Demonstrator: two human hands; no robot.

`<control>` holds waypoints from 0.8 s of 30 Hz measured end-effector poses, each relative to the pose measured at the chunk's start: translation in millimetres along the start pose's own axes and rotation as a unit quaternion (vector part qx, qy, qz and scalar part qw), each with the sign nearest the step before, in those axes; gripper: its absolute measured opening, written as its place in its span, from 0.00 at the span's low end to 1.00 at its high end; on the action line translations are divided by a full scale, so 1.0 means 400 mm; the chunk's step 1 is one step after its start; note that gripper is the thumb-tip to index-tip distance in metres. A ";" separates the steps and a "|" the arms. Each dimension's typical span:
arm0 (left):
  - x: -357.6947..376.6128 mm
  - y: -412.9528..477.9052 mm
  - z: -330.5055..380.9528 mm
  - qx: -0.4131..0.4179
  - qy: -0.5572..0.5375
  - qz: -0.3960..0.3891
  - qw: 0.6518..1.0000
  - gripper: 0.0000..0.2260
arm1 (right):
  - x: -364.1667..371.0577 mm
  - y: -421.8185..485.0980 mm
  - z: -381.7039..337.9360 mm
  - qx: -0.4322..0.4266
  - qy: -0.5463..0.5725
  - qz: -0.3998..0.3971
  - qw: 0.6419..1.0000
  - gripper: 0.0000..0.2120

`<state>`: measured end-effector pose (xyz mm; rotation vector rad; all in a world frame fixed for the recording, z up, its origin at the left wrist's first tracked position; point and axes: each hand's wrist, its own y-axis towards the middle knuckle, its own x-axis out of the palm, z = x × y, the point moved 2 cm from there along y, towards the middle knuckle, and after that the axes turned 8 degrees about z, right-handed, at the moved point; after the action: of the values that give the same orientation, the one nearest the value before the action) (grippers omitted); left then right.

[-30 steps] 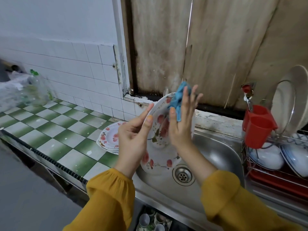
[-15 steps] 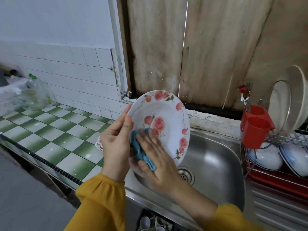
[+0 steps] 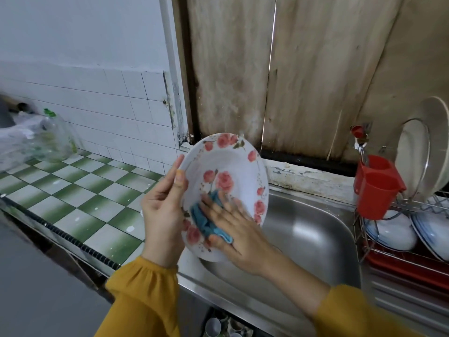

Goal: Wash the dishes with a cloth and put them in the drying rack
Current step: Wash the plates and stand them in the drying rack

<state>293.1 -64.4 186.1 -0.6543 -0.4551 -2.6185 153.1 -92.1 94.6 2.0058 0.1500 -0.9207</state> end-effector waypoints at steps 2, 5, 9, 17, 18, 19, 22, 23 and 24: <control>-0.012 0.000 0.009 0.004 -0.010 -0.003 1.000 0.17 | -0.011 -0.013 0.082 0.070 -0.108 0.005 0.992 0.29; 0.013 -0.029 -0.011 0.005 0.007 -0.022 1.000 0.15 | -0.050 0.044 0.136 0.198 -0.131 0.110 0.965 0.28; 0.063 -0.062 -0.035 0.025 0.043 -0.059 0.997 0.16 | -0.045 0.131 0.026 0.172 0.081 0.255 0.948 0.30; 0.035 -0.023 0.013 0.030 0.014 -0.043 0.999 0.15 | 0.013 -0.052 0.064 0.042 -0.055 0.146 0.987 0.27; 0.035 -0.026 0.011 0.031 0.012 -0.049 0.998 0.15 | 0.007 -0.056 0.100 0.102 -0.071 0.174 0.977 0.27; 0.037 -0.032 0.008 0.033 0.014 -0.058 0.998 0.14 | -0.009 -0.052 0.119 0.162 -0.042 0.197 0.966 0.28; 0.048 -0.047 -0.006 0.040 0.038 -0.100 0.993 0.13 | -0.052 -0.016 0.171 0.290 0.139 0.291 0.901 0.27; 0.049 -0.052 -0.012 0.048 0.056 -0.121 0.990 0.13 | -0.071 0.003 0.177 0.337 0.195 0.330 0.860 0.24; 0.049 -0.056 -0.021 0.063 0.081 -0.148 0.984 0.12 | -0.087 0.024 0.182 0.393 0.252 0.374 0.801 0.20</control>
<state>263.8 -54.1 184.0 -0.3498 -0.7076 -2.8600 92.2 -145.6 100.7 2.6844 -0.8210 0.1419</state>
